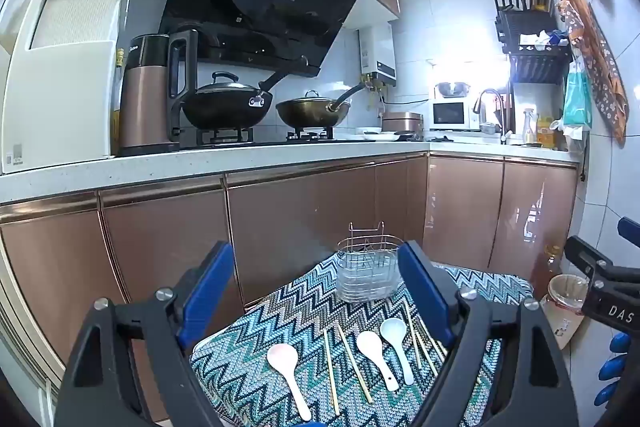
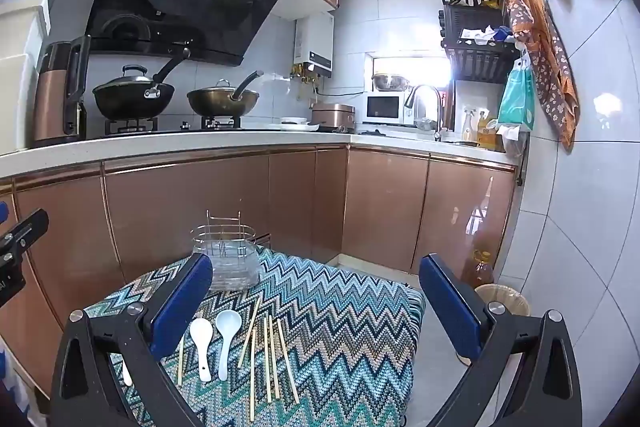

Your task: Organize utensils

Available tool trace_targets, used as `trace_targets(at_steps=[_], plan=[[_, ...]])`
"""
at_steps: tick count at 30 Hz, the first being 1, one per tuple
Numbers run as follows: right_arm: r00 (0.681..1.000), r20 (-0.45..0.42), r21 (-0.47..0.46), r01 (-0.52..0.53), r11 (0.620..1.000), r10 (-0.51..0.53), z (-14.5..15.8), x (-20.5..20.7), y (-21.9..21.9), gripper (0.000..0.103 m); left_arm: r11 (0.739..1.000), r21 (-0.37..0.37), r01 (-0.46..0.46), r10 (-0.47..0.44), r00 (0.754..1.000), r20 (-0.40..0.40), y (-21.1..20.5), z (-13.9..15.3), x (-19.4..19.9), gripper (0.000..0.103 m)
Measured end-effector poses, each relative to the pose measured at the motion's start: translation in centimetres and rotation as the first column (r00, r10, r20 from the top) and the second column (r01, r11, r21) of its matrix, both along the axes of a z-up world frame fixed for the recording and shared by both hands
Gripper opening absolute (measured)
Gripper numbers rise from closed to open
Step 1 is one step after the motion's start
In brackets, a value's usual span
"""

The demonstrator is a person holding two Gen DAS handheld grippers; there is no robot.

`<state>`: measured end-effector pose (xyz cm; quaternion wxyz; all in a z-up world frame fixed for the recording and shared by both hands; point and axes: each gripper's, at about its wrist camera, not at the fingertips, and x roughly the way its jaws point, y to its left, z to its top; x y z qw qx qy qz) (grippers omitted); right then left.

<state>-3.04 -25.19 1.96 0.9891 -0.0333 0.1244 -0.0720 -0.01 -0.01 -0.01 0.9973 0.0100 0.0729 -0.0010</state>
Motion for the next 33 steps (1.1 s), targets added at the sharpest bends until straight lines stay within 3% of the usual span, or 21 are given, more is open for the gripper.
trace_targets(at_steps=[24,33], plan=[[0.999,0.043,-0.007,0.005,1.000,-0.005,0.5,-0.5,0.4,0.103,0.999,-0.026,0.019,-0.020,0.999,-0.040,-0.1,0.0,0.5,0.083],[1.000,0.014,-0.014,-0.016,1.000,0.016,0.3,0.2,0.5,0.103,0.999,-0.036,0.016,-0.018,0.998,-0.062,0.0,-0.3,1.2,0.083]])
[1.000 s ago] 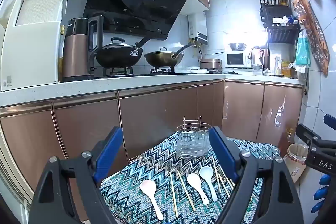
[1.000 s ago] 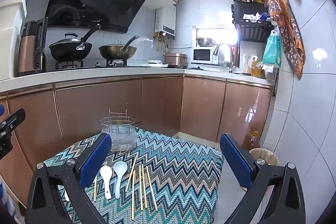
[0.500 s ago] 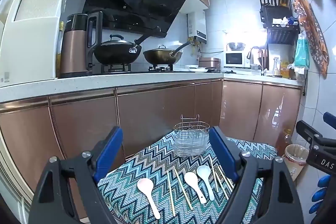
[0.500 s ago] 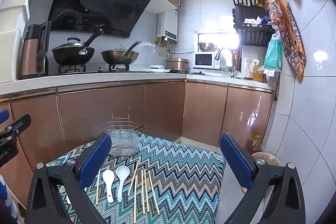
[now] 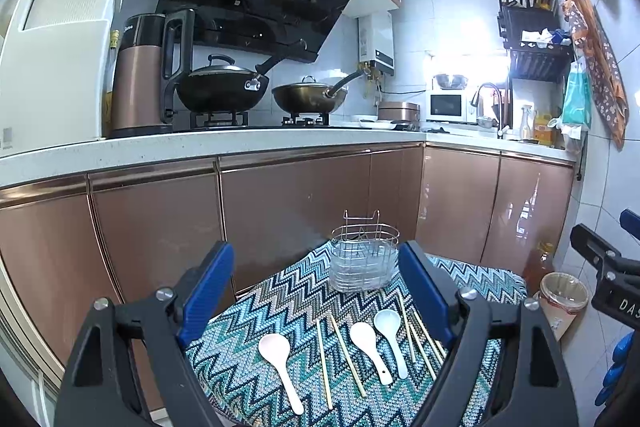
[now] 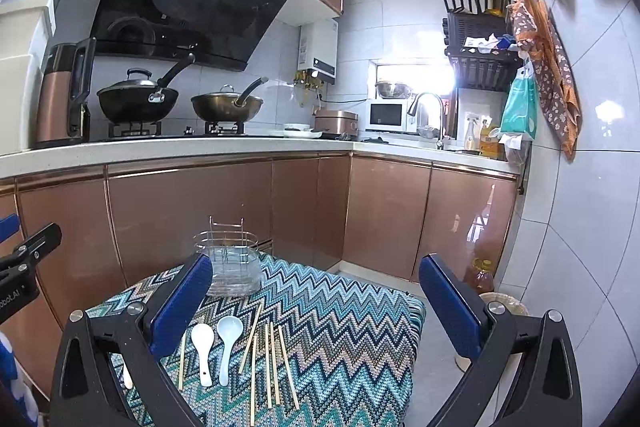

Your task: Organize utensils

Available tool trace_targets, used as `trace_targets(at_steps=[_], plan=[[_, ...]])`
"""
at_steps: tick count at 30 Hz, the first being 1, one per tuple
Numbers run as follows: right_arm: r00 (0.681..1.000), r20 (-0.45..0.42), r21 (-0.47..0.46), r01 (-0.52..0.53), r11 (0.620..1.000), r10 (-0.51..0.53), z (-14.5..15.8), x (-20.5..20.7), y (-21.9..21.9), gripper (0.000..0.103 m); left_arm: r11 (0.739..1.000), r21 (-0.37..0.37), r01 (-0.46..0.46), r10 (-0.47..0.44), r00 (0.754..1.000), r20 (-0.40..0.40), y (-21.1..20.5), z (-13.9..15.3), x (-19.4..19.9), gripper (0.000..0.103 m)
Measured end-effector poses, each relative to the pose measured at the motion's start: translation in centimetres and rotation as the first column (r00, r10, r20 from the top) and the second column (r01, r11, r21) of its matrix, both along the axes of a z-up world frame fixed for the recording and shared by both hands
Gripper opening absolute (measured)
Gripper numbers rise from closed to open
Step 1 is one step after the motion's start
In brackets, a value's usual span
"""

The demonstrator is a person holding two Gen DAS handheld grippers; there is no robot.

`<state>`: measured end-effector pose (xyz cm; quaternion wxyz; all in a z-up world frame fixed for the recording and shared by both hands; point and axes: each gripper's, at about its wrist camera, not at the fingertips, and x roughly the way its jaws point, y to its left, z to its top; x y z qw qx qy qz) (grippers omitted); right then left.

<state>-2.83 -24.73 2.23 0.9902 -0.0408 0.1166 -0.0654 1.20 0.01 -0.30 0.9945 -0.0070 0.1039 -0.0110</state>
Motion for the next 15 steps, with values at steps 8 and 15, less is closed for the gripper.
trace_targets(at_steps=[8,15], plan=[[1.000,-0.013,0.004,-0.011,1.000,0.011,-0.7,0.9,-0.1,0.103,1.000,-0.002,0.000,0.000,1.000,-0.006,0.0,-0.5,0.6,0.083],[0.999,-0.034,-0.006,-0.009,1.000,0.009,-1.4,1.9,-0.1,0.103,1.000,0.016,-0.007,0.007,1.000,-0.020,-0.3,-0.9,1.6,0.083]])
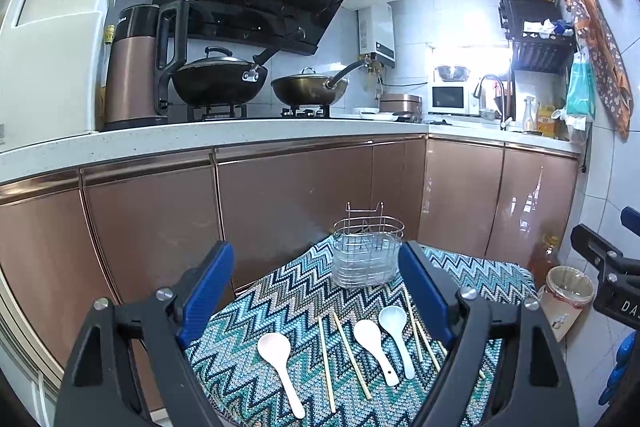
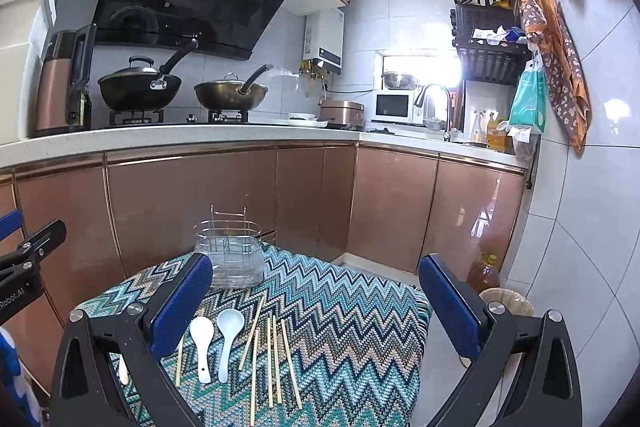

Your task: Organize utensils

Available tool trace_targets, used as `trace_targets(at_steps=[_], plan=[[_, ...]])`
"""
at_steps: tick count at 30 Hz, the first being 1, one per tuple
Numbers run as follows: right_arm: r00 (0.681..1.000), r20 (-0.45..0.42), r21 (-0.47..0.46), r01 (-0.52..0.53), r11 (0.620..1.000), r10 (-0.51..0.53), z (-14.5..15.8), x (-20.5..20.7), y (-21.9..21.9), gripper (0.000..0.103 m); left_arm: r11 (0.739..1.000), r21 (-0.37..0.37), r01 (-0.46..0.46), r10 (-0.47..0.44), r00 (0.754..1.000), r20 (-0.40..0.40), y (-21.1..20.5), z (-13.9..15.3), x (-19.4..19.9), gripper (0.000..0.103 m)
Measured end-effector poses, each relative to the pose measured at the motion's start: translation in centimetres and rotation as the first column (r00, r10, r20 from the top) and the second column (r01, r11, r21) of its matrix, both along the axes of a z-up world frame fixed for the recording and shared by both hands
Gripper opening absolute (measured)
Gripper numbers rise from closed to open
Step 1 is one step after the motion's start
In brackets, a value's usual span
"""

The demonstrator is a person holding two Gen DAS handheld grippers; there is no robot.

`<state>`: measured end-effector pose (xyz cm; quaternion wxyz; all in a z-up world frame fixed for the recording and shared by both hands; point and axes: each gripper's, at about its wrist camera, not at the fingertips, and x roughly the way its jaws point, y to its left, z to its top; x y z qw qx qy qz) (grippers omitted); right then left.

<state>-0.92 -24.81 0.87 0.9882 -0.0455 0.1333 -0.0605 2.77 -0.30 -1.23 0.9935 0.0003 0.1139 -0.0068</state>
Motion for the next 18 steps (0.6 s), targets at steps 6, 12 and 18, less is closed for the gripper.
trace_targets(at_steps=[6,12,18], plan=[[1.000,-0.019,-0.004,-0.007,1.000,0.007,-0.4,1.2,-0.2,0.103,1.000,0.014,-0.006,0.006,1.000,-0.022,0.0,-0.4,1.2,0.083],[0.999,-0.051,0.002,-0.015,1.000,0.015,-1.0,2.7,-0.7,0.103,1.000,0.003,0.002,-0.002,1.000,-0.031,0.1,-0.7,2.2,0.083],[0.997,-0.069,0.012,-0.019,1.000,0.019,-1.3,4.3,-1.6,0.103,0.999,-0.036,0.008,-0.009,0.999,-0.043,1.0,-0.3,3.7,0.083]])
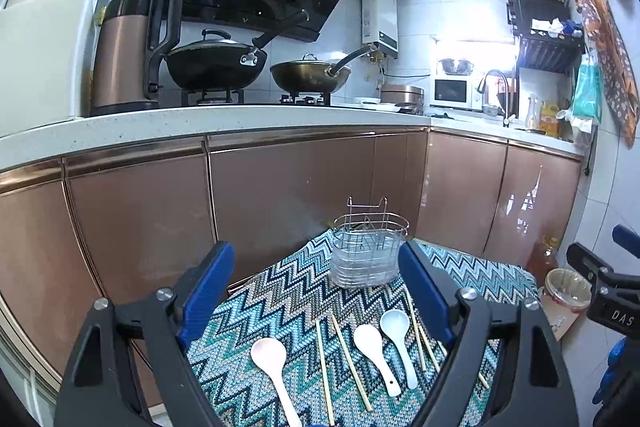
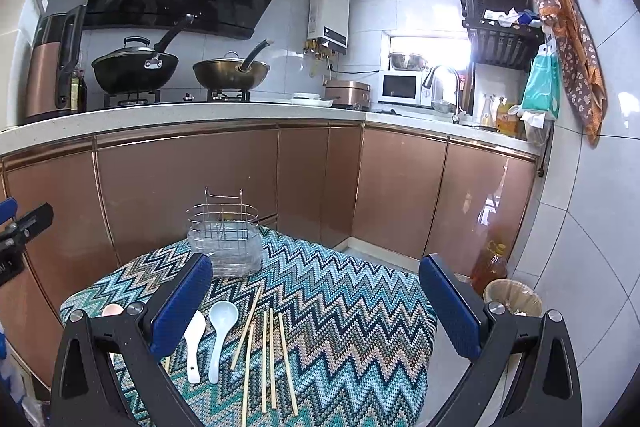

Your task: Organize utensils

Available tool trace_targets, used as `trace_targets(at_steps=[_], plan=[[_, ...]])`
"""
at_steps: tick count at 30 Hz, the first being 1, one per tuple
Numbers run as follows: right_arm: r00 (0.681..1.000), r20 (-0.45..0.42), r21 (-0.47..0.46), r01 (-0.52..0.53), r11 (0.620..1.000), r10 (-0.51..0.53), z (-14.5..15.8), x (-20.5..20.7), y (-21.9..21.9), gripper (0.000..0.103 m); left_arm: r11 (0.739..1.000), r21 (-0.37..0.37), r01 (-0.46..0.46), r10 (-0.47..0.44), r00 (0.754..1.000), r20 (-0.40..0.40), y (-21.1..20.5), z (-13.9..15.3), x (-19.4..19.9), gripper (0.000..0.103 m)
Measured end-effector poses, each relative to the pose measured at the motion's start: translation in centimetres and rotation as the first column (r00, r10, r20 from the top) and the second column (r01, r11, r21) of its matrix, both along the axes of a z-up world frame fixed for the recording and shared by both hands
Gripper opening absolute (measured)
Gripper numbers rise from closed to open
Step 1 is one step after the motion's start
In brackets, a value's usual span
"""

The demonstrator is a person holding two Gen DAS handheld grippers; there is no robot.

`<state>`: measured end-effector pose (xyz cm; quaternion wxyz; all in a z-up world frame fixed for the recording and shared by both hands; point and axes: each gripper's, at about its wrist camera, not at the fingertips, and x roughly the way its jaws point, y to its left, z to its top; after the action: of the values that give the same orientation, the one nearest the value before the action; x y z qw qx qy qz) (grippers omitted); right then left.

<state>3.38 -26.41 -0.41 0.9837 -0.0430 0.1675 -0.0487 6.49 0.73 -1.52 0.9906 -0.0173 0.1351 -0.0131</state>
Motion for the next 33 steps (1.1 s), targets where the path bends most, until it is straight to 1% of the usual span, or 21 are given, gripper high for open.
trace_targets(at_steps=[3,6,9,11,12,14,16,17,18,19,20,21,22,23,24,26,27,29,31,32,33], plan=[[1.000,-0.015,0.011,-0.010,1.000,0.010,-0.1,1.1,-0.6,0.103,0.999,-0.023,-0.023,0.023,0.999,-0.031,0.7,-0.1,1.2,0.083],[0.998,-0.050,0.019,-0.034,0.999,0.035,-0.5,2.7,-1.0,0.103,0.998,-0.049,-0.031,0.026,0.994,-0.102,1.7,-0.9,3.1,0.083],[0.992,-0.106,0.044,-0.069,0.997,0.074,-1.2,4.6,-1.6,0.103,0.997,-0.064,-0.036,0.025,0.986,-0.167,2.6,-2.1,4.8,0.083],[0.982,-0.154,0.083,-0.099,0.992,0.111,-1.8,5.9,-2.2,0.103,0.997,-0.072,-0.034,0.018,0.978,-0.209,3.2,-3.0,5.8,0.083],[0.974,-0.181,0.105,-0.115,0.988,0.133,-2.2,6.6,-2.4,0.103,0.997,-0.070,-0.031,0.013,0.970,-0.244,3.5,-3.6,6.6,0.083],[0.949,-0.250,0.164,-0.152,0.975,0.190,-3.1,8.3,-3.0,0.099,0.996,-0.084,-0.009,-0.015,0.957,-0.288,3.8,-4.4,7.5,0.083],[0.913,-0.319,0.229,-0.185,0.956,0.253,-4.2,10.2,-3.5,0.083,0.993,-0.115,0.015,-0.057,0.929,-0.366,4.2,-5.4,9.1,0.082],[0.893,-0.351,0.257,-0.197,0.946,0.281,-4.7,11.0,-3.6,0.078,0.992,-0.126,0.023,-0.071,0.921,-0.384,4.2,-5.7,9.6,0.082],[0.866,-0.390,0.284,-0.209,0.936,0.312,-5.4,12.1,-3.7,0.071,0.989,-0.147,0.032,-0.091,0.902,-0.422,4.3,-6.3,10.5,0.082],[0.850,-0.410,0.295,-0.217,0.930,0.329,-5.8,12.7,-3.7,0.065,0.986,-0.163,0.035,-0.105,0.889,-0.445,4.4,-6.7,11.1,0.082],[0.828,-0.437,0.309,-0.229,0.923,0.352,-6.4,13.5,-3.5,0.062,0.983,-0.182,0.038,-0.120,0.878,-0.464,4.5,-7.0,11.7,0.082],[0.811,-0.455,0.321,-0.236,0.917,0.368,-6.7,14.0,-3.4,0.057,0.977,-0.210,0.040,-0.142,0.856,-0.497,4.6,-7.6,12.6,0.082],[0.789,-0.474,0.338,-0.246,0.908,0.390,-7.1,14.7,-3.2,0.051,0.974,-0.222,0.041,-0.153,0.844,-0.514,4.6,-7.9,13.2,0.082],[0.768,-0.491,0.357,-0.254,0.899,0.412,-7.6,15.4,-3.0,0.048,0.970,-0.238,0.044,-0.169,0.827,-0.537,4.5,-8.5,14.0,0.081],[0.752,-0.504,0.369,-0.258,0.893,0.425,-7.9,16.0,-2.8,0.043,0.965,-0.258,0.051,-0.188,0.821,-0.538,4.4,-8.8,14.5,0.081],[0.712,-0.537,0.391,-0.266,0.881,0.453,-8.9,17.3,-2.6,0.037,0.959,-0.277,0.054,-0.212,0.787,-0.579,4.2,-9.6,15.8,0.078],[0.700,-0.546,0.398,-0.268,0.878,0.461,-9.2,17.7,-2.6,0.033,0.957,-0.286,0.058,-0.227,0.764,-0.604,3.9,-10.2,16.7,0.075],[0.668,-0.571,0.412,-0.270,0.870,0.478,-10.0,18.7,-2.6,0.029,0.957,-0.283,0.067,-0.239,0.736,-0.634,3.4,-10.8,17.8,0.069],[0.642,-0.595,0.415,-0.269,0.869,0.483,-11.0,19.8,-2.6,0.023,0.959,-0.275,0.073,-0.245,0.705,-0.665,2.7,-11.6,19.1,0.061],[0.628,-0.607,0.418,-0.268,0.868,0.487,-11.5,20.3,-2.6,0.022,0.957,-0.278,0.079,-0.254,0.691,-0.677,2.5,-12.0,19.7,0.058],[0.614,-0.619,0.424,-0.265,0.866,0.490,-12.0,20.8,-2.6,0.020,0.955,-0.285,0.087,-0.268,0.668,-0.694,2.2,-12.6,20.4,0.052]])
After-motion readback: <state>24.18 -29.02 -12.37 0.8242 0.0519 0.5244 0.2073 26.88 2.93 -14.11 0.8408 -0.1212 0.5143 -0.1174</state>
